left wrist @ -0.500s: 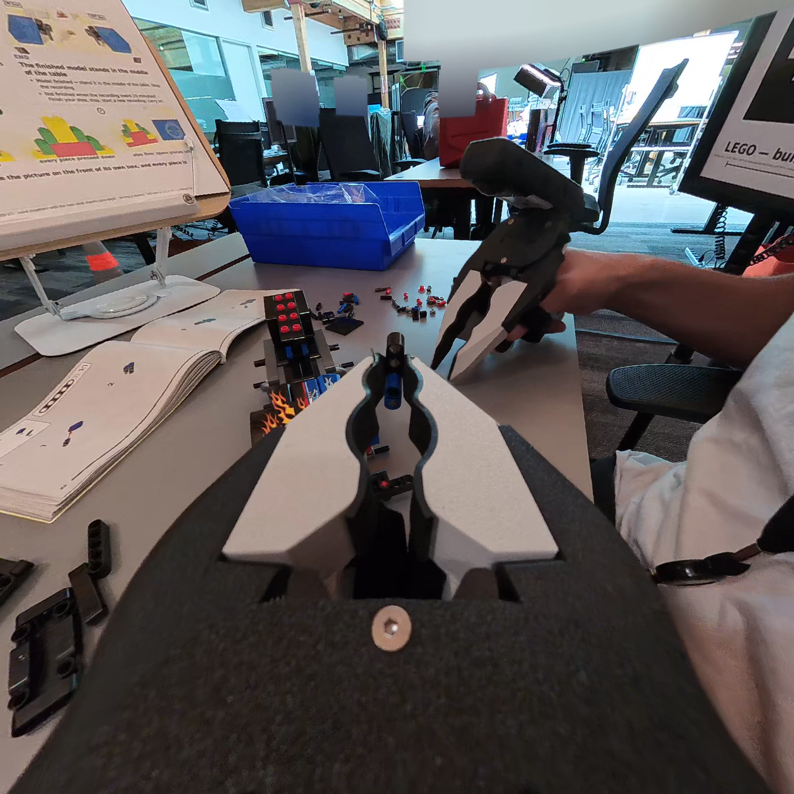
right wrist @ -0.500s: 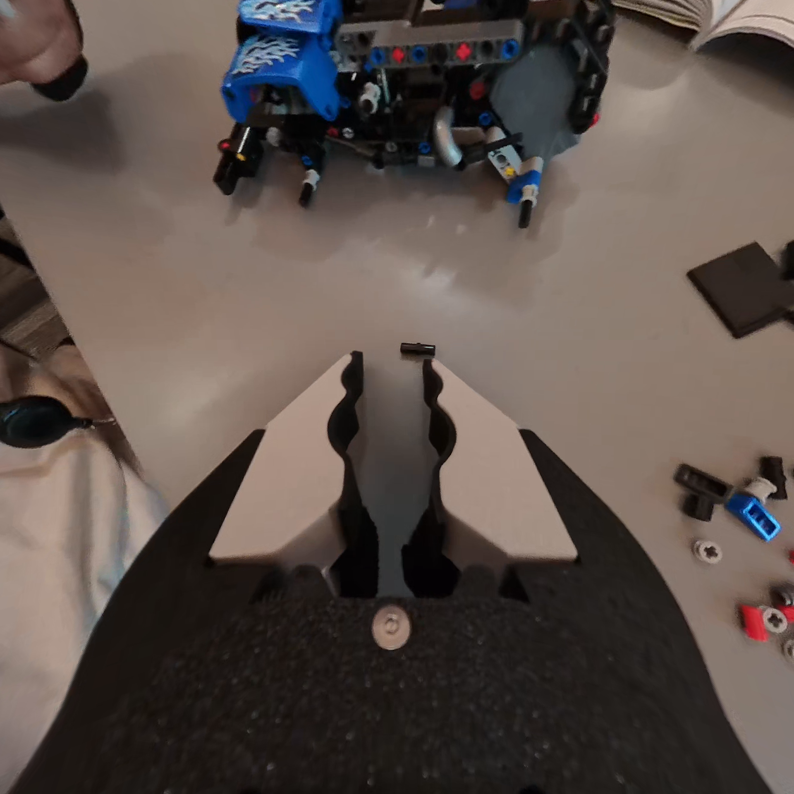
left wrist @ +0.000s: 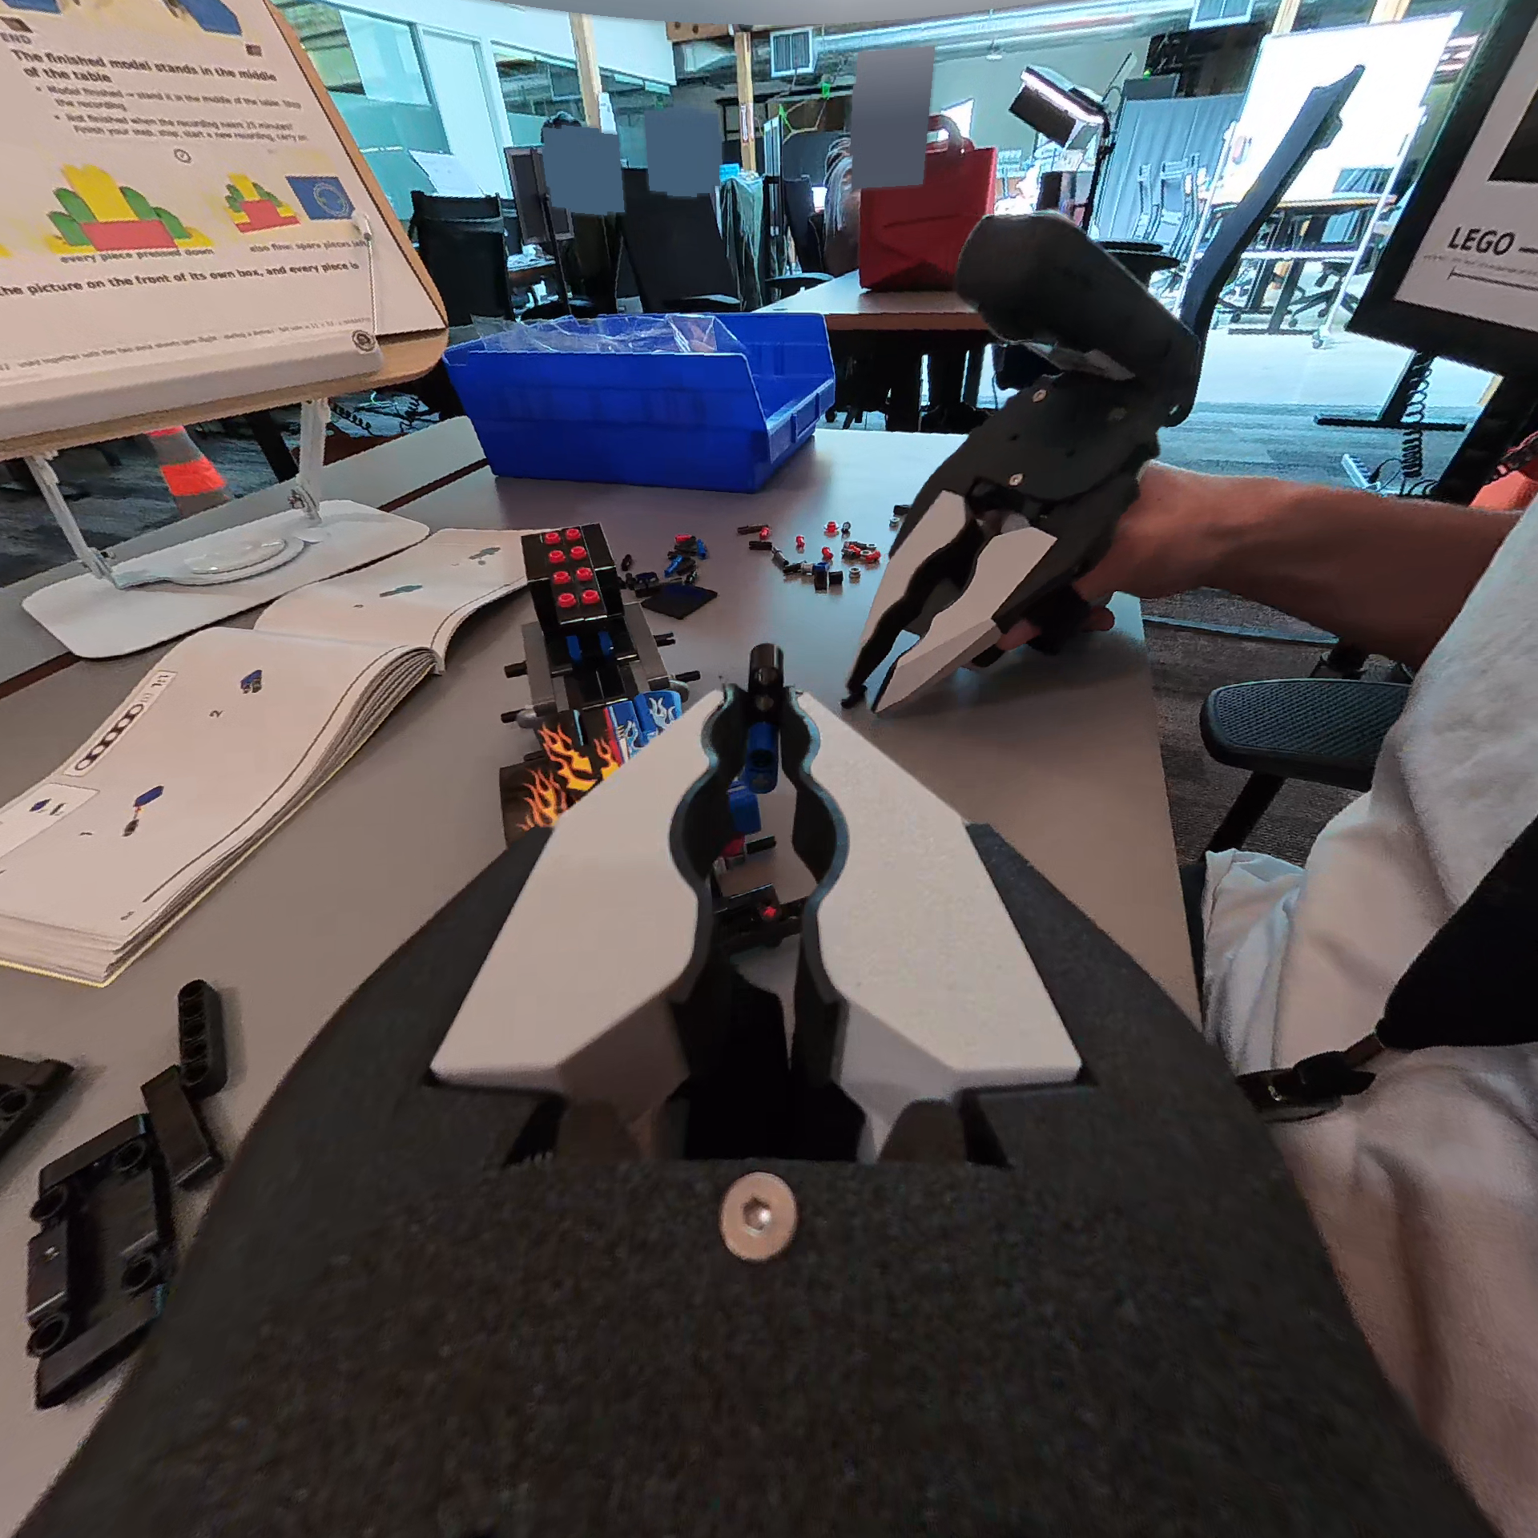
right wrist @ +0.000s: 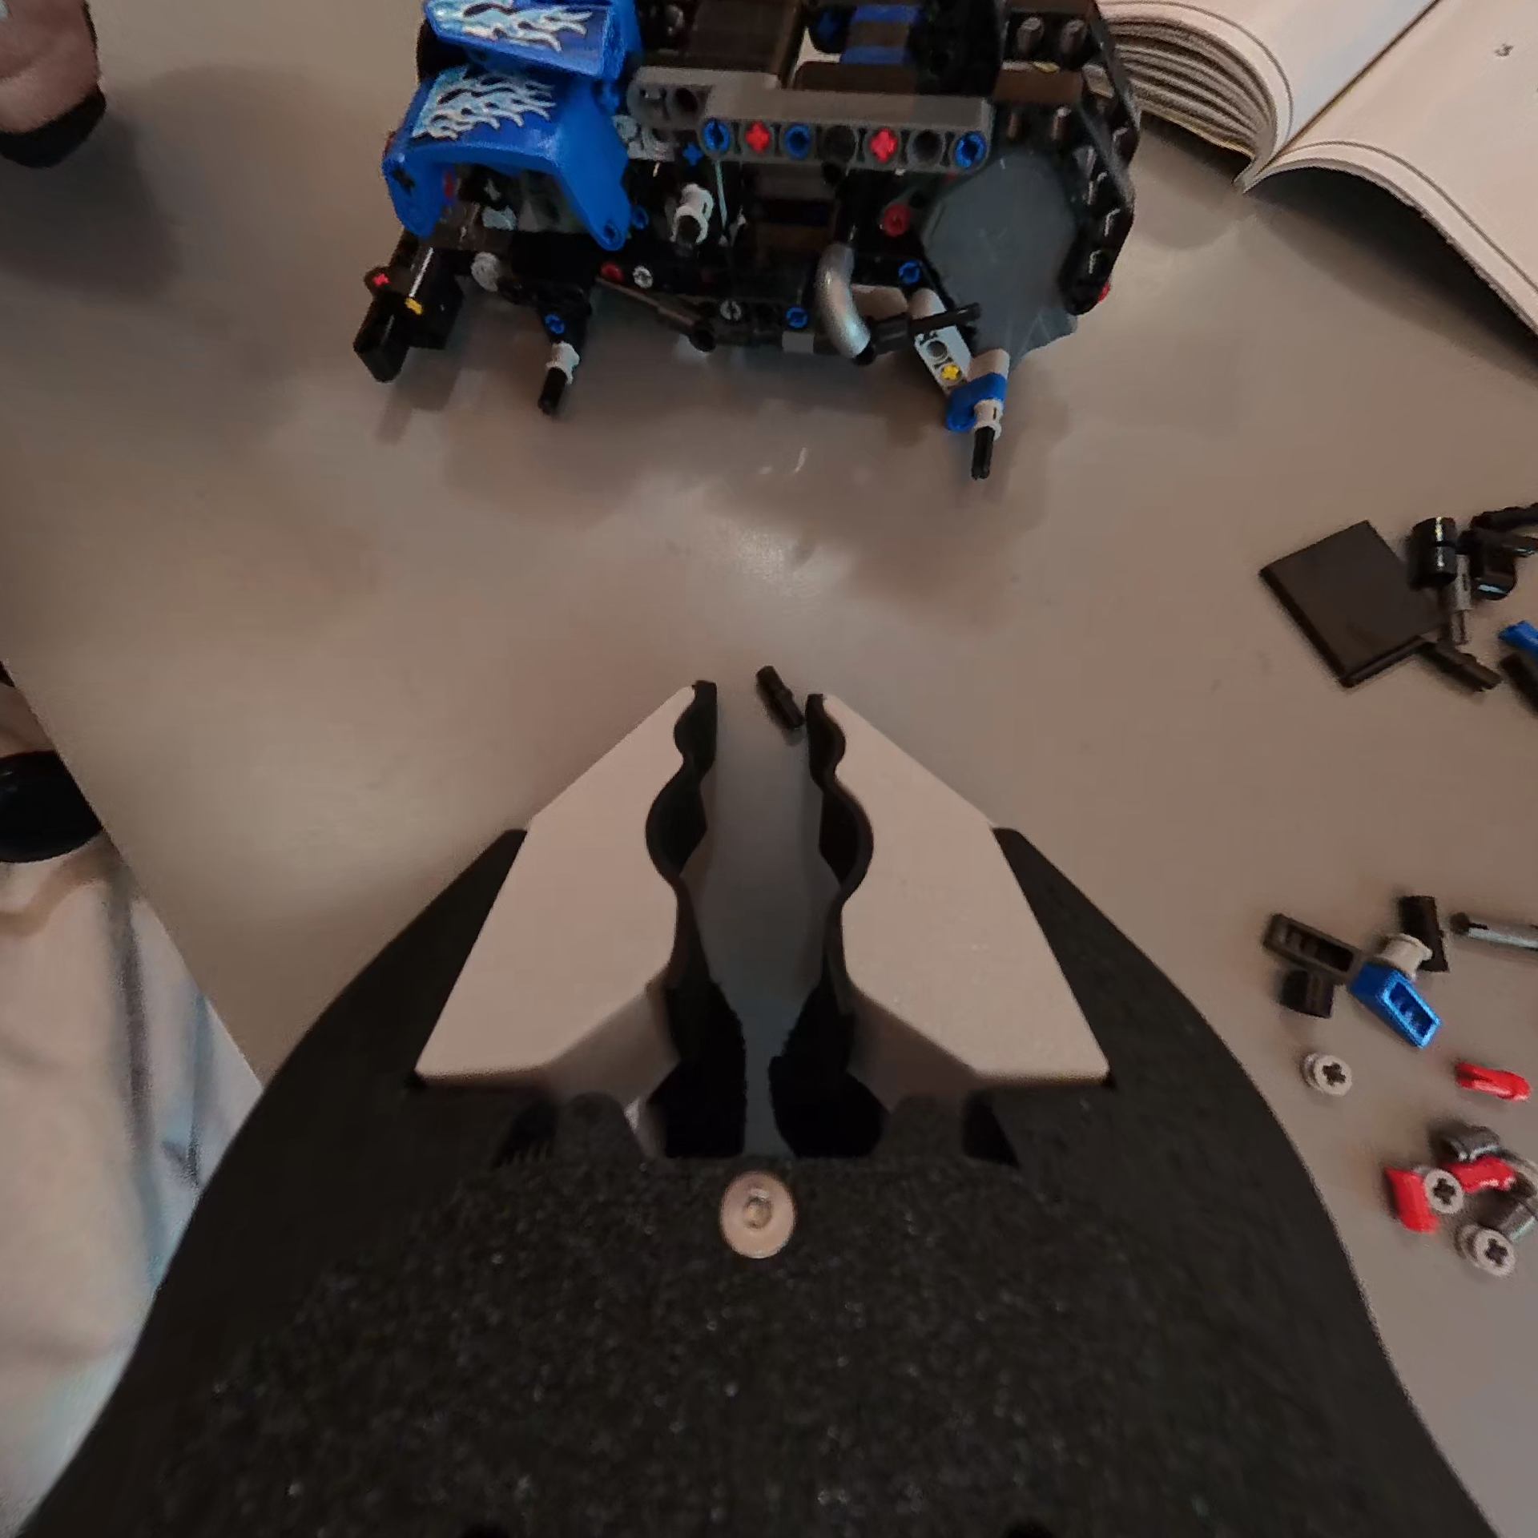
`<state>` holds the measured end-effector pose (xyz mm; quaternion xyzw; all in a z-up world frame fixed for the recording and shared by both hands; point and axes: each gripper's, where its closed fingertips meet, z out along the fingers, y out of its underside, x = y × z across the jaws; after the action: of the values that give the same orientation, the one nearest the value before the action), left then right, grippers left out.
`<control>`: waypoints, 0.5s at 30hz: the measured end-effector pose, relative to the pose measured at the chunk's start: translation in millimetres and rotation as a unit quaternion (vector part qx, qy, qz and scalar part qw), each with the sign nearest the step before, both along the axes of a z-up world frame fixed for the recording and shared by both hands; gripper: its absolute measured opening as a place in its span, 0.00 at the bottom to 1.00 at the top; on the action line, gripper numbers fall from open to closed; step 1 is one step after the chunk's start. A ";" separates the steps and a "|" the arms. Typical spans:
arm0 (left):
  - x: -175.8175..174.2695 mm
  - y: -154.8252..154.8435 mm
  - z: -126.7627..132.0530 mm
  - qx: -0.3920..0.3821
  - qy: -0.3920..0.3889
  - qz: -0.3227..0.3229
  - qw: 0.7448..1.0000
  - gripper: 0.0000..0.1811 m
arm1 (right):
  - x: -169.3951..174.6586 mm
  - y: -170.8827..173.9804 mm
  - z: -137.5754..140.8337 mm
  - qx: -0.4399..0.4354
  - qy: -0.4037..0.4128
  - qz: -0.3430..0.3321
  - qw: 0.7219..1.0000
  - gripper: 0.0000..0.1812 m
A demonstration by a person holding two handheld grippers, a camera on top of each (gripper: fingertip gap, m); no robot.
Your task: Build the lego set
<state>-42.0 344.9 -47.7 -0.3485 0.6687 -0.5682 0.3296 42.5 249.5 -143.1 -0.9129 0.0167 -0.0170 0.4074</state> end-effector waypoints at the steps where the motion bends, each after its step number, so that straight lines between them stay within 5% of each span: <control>1: 0.0 0.3 -0.3 -0.001 0.001 0.000 1.000 0.03 | -1.0 -1.3 -0.1 0.000 -0.003 0.003 1.000 0.10; 11: -0.8 -0.6 -0.1 0.005 -0.004 0.000 1.000 0.03 | 5.0 -3.1 -0.4 -0.010 -0.027 0.017 0.999 0.02; 15: -3.3 -3.5 2.0 0.004 -0.010 -0.006 1.000 0.02 | 50.2 -41.0 26.4 -0.101 -0.133 0.058 0.984 0.02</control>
<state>-45.3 341.4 -45.7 -0.3370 0.6698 -0.5709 0.3344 92.7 208.5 -116.7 -0.9383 -0.0920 -0.1160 0.3124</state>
